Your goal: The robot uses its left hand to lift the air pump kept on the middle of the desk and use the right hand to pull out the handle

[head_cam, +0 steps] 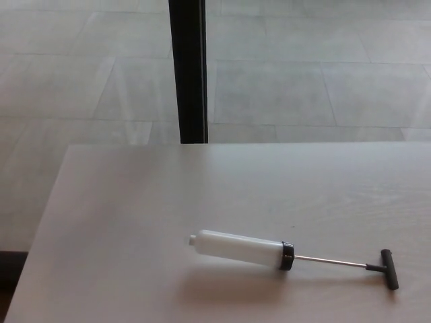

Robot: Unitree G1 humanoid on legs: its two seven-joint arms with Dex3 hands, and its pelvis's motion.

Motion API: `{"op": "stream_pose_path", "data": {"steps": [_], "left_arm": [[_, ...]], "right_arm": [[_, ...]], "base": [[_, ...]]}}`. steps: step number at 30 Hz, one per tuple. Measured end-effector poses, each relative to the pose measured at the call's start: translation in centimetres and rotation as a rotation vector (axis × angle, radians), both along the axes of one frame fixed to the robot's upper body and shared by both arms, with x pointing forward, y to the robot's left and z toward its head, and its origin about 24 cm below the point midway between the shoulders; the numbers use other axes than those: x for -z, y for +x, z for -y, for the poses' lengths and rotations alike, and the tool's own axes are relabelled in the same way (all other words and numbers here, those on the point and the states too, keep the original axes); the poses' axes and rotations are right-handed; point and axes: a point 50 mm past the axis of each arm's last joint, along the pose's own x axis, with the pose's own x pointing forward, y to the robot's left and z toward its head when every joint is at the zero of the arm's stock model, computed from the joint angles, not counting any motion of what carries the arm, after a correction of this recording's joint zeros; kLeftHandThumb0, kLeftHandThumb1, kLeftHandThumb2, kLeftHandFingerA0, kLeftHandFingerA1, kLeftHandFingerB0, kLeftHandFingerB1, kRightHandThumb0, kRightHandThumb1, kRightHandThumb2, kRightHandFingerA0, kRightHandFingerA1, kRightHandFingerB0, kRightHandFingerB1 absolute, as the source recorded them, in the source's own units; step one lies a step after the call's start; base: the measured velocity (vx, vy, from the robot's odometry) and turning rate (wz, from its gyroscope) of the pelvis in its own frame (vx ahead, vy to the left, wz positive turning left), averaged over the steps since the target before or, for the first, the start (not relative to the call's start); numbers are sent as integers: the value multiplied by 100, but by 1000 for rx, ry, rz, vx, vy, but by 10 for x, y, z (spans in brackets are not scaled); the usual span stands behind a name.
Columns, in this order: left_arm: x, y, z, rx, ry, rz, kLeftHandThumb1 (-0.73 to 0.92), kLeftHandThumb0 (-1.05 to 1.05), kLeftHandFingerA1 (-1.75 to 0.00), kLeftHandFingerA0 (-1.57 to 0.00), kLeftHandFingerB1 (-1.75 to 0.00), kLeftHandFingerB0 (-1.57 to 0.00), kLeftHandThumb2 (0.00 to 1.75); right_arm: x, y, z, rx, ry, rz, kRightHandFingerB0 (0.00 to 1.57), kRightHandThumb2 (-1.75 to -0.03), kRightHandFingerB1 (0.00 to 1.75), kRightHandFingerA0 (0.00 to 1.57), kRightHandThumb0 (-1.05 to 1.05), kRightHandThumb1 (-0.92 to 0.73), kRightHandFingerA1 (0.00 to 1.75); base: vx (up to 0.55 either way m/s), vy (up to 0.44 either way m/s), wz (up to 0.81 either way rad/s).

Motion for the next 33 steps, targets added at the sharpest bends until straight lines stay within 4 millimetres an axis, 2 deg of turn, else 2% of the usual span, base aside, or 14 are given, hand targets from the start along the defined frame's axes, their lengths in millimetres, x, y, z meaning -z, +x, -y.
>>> {"op": "stream_pose_path", "data": {"steps": [3, 4, 12, 13, 14, 18, 19, 20, 25, 26, 27, 28, 29, 33], "left_arm": [[18, -38, 5, -124, -56, -24, 79, -37, -47, -51, -44, -41, 63], [25, -51, 7, -175, -78, -30, 76, -36, -52, -53, -45, -42, 62], [46, -106, 17, -472, -129, 14, 75, -43, -45, -48, -41, -35, 61], [47, -108, 19, -494, -127, 29, 71, -42, -49, -51, -36, -15, 60], [47, -110, 20, -528, -126, 50, 53, -35, -65, -45, -47, 0, 97], [46, -112, 21, -613, -99, 113, 77, -39, -51, -49, -41, -28, 62], [46, -113, 22, -628, -95, 126, 75, -37, -49, -51, -42, -38, 61], [46, -114, 22, -647, -92, 141, 74, -37, -48, -53, -42, -41, 61], [46, -114, 22, -724, -84, 195, 76, -37, -49, -54, -45, -42, 61], [47, -113, 22, -733, -85, 202, 76, -34, -50, -55, -47, -41, 62], [48, -113, 22, -745, -87, 210, 75, -34, -51, -57, -48, -43, 61], [48, -112, 22, -754, -89, 215, 76, -34, -50, -54, -47, -41, 62], [49, -110, 22, -766, -93, 227, 76, -35, -50, -55, -46, -41, 62], [49, -107, 21, -797, -99, 263, 74, -34, -50, -53, -47, -43, 61]], "right_arm": [[12, -23, 6, 112, 63, 44, 20, -106, 54, 37, -63, -64, 72], [18, -30, 6, 159, 95, 72, 32, -64, 46, 35, -67, -81, 81], [70, -54, -16, 420, 310, 239, 32, -64, 42, 50, -67, -81, 71], [74, -56, -18, 437, 326, 248, 40, -64, 43, 50, -64, -80, 62], [78, -57, -22, 453, 345, 260, 41, -64, 43, 49, -64, -80, 61], [83, -57, -27, 455, 370, 291, 42, -63, 41, 53, -65, -79, 57], [84, -57, -28, 450, 372, 296, 32, -98, 53, 47, -66, -61, 64], [84, -57, -29, 442, 371, 300, 38, -63, 39, 55, -67, -78, 58], [85, -55, -34, 386, 356, 313, 36, -63, 41, 52, -71, -77, 62], [85, -55, -36, 378, 357, 317, 31, -99, 53, 52, -67, -60, 68], [86, -54, -38, 370, 358, 325, 37, -63, 41, 54, -69, -77, 63], [87, -53, -40, 365, 360, 330, 32, -97, 53, 49, -68, -59, 67], [87, -52, -42, 357, 364, 337, 36, -63, 40, 52, -68, -77, 61], [87, -49, -46, 332, 368, 357, 39, -63, 40, 54, -71, -77, 59]], "base": [[0, 0, 0], [0, 0, 0], [0, 0, 0], [0, 0, 0], [0, 0, 0], [0, 0, 0], [0, 0, 0], [0, 0, 0], [0, 0, 0], [0, 0, 0], [0, 0, 0], [0, 0, 0], [0, 0, 0], [0, 0, 0]]}}
